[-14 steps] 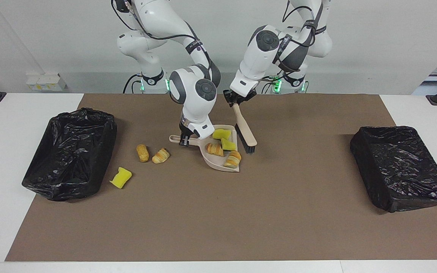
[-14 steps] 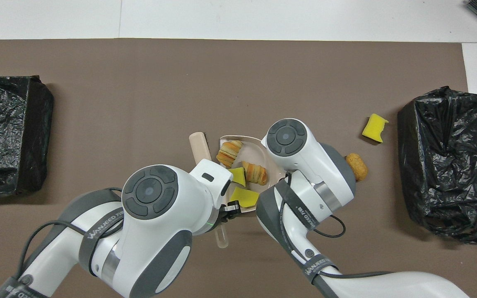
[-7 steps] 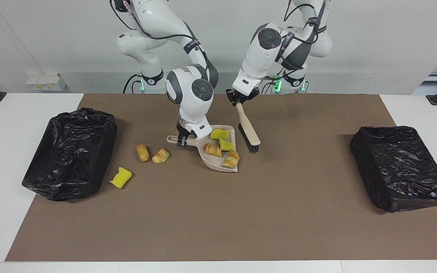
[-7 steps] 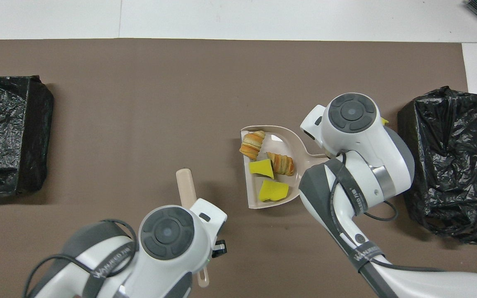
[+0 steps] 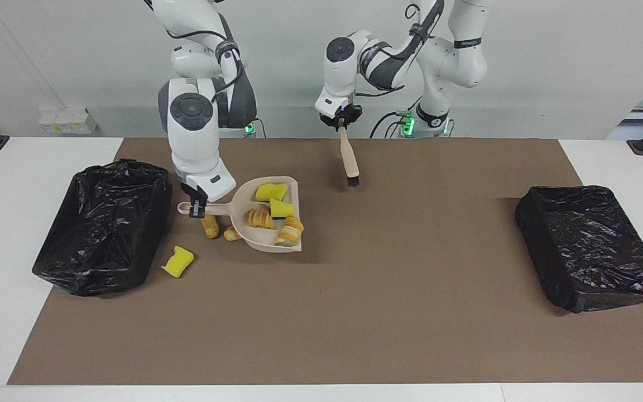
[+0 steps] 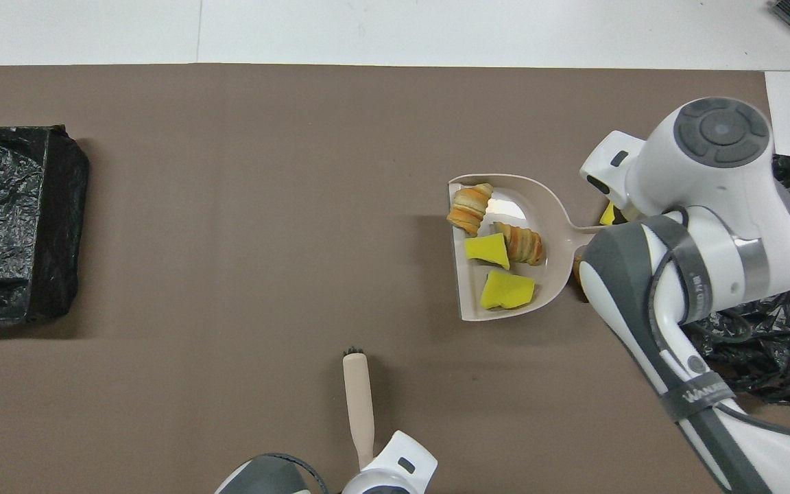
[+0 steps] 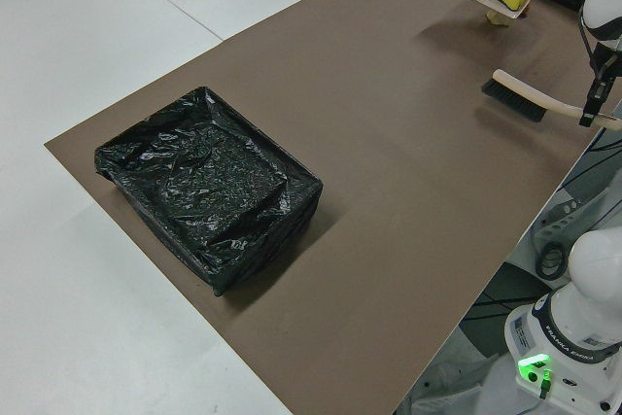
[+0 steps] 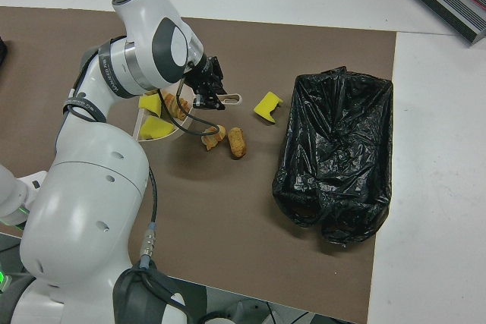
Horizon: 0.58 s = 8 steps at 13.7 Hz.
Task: Sweep and dump trash in bin
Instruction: 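Carry the loaded dustpan with the right gripper over the far bin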
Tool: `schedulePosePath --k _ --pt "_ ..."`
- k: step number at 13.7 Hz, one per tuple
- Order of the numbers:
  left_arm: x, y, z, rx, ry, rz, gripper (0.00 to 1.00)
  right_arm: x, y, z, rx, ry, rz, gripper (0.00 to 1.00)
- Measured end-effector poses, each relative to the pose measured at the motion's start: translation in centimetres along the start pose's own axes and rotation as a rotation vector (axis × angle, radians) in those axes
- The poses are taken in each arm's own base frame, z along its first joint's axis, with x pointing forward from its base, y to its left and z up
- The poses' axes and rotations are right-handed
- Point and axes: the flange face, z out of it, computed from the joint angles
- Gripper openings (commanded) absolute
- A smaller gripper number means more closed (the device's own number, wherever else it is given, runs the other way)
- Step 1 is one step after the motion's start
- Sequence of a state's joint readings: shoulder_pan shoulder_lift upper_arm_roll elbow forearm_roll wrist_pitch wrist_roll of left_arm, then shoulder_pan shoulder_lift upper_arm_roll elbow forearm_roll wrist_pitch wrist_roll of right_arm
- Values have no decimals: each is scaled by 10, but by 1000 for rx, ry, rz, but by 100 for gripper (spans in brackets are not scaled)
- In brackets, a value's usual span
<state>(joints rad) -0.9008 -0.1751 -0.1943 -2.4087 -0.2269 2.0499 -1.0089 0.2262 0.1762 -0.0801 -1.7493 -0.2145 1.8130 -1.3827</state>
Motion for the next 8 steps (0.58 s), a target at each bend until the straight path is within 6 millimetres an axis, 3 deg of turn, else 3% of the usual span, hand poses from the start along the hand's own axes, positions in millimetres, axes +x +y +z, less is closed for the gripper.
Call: schedulePosePath --k 2,5,8 --pt "-10 1 14 -3 13 30 0 -41 5 -6 -2 6 28 0" --pt "-10 0 19 -13 19 40 2 -146 8 -4 -3 30 51 0" --pt "4 -4 18 -31 8 22 32 -241 -1 15 -14 23 2 0"
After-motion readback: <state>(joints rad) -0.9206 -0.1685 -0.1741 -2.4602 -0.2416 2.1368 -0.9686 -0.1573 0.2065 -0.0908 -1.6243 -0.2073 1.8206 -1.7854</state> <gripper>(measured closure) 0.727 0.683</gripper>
